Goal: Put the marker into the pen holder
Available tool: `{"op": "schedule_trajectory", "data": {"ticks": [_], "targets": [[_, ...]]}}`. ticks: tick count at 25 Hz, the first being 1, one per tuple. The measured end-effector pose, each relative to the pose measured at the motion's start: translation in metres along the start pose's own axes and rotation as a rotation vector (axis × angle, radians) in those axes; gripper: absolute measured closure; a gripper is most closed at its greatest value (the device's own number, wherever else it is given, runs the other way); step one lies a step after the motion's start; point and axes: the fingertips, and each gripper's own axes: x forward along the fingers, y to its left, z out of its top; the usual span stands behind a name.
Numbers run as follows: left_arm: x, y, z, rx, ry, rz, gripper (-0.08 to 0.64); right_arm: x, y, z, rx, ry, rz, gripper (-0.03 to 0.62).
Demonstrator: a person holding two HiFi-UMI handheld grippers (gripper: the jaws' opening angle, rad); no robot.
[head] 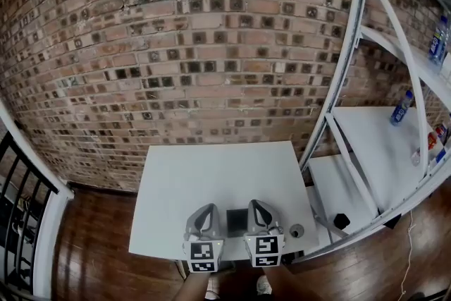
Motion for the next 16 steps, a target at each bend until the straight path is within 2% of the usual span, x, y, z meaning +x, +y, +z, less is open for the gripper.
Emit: {"op": "schedule_trajectory", "data": {"ticks": [16], "targets": [[0.0013,0.0013,0.0045,0.002,-0.013,0.007,0.546,-0.0017,-0.0026,0.0,0.001,-0.009,0.002,0.591]]}}
